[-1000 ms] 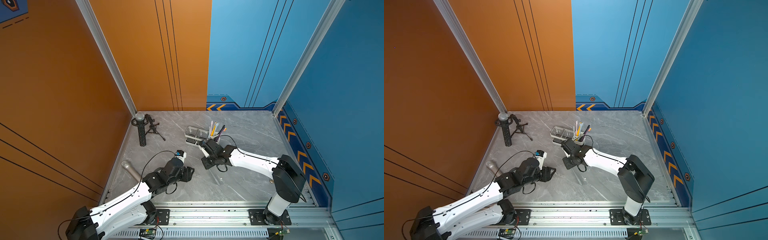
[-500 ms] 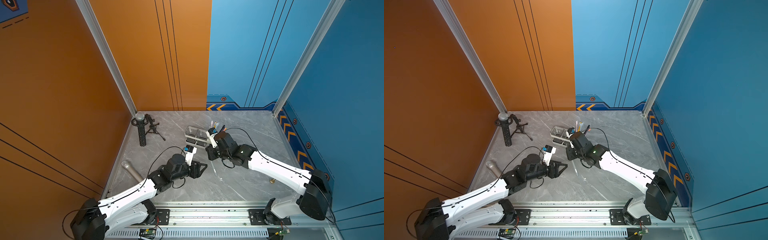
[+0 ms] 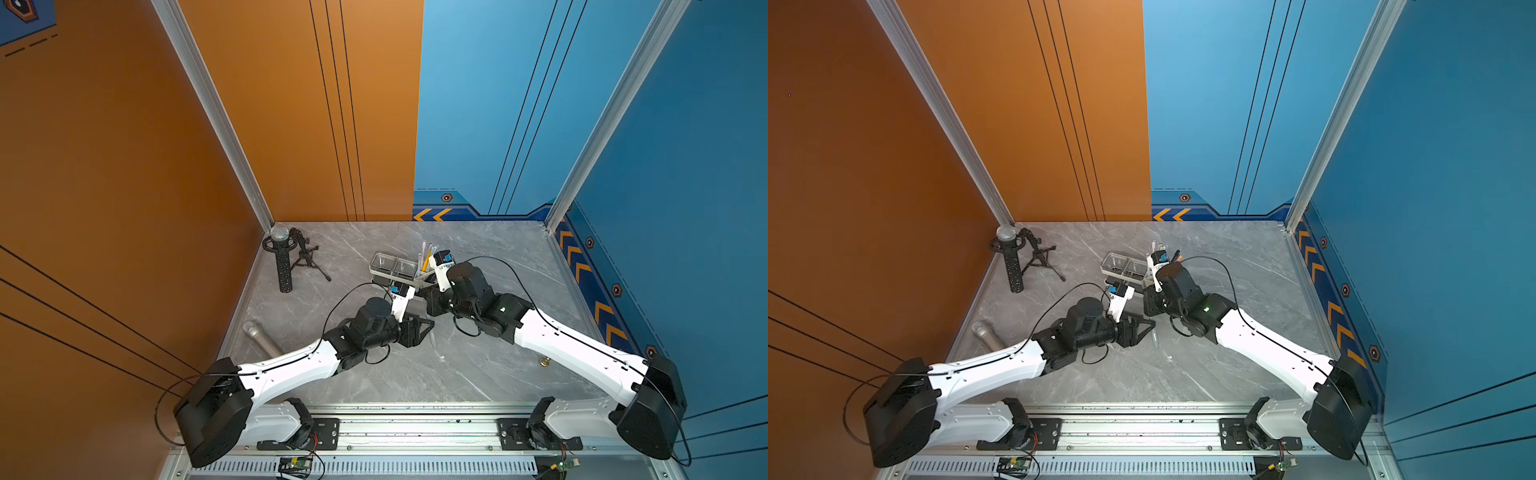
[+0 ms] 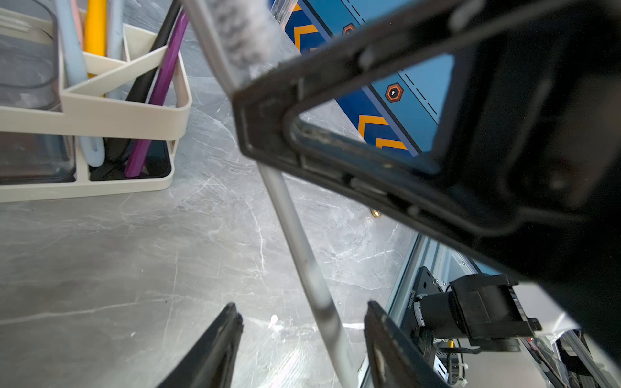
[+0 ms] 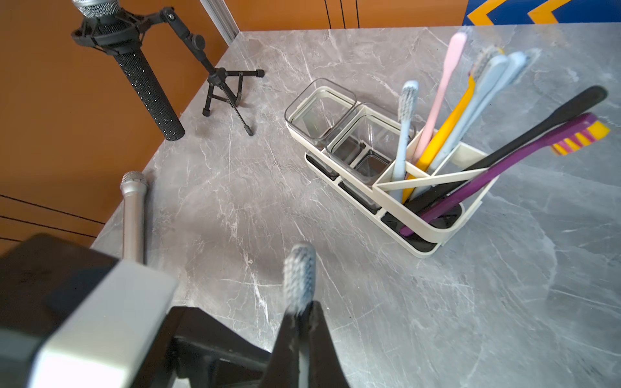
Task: Place the toothbrush into the toothbrush holder
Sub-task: Pick up the toothbrush from the center of the board.
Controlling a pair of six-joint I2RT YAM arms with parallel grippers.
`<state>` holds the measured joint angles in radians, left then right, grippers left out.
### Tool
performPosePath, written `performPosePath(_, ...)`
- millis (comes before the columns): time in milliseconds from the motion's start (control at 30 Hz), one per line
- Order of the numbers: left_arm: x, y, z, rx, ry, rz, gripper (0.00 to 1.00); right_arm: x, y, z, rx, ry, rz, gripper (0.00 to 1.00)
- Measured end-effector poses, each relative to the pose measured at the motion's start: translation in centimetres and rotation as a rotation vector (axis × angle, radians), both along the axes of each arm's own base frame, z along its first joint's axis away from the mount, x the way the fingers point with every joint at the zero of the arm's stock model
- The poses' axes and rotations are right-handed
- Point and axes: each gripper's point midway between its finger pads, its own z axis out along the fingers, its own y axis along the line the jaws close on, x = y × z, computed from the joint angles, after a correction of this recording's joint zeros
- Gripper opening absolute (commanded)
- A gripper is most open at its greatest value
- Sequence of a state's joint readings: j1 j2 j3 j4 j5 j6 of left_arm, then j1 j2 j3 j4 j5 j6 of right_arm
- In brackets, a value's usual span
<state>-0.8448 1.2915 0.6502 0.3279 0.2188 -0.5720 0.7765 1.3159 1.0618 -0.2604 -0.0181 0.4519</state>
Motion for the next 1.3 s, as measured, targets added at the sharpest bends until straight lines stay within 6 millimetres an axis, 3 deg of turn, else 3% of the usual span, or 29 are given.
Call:
performPosePath(100,0.6,-0.7,-1.0,0.006,0.010,0.001,0.57,0.2,-0.7,0.0,0.023,0.005,-0.024,0.00)
performPosePath(233,1.1,-1.4,-1.6,-0.005,0.020,-0.001,0.35,0.2,-1.4,0.0,0.033,0.006,-0.041,0.00)
performPosePath(367,1.5,-2.0,-0.6,-0.029,-0.001,-0.006,0.33,0.2,-1.5,-0.1,0.046,0.006,-0.048,0.00)
performPosePath(567,1.9,-2.8,1.2,-0.067,-0.036,-0.017,0.15,0.5,-1.9,-0.6,0.047,0.010,-0.065,0.00)
performPosePath(967,2.9,-3.1,-0.1,-0.055,-0.015,-0.003,0.00,0.7,-2.9,-0.9,0.054,0.008,-0.092,0.00)
performPosePath(1100,2.8,-3.2,-0.3,-0.052,-0.009,-0.011,0.00,0.6,-3.1,-1.2,0.057,0.009,-0.096,0.12)
performPosePath(1300,2.1,-4.0,0.4,-0.066,-0.029,-0.060,0.00,0.6,-3.1,-1.2,0.074,0.002,-0.100,0.18)
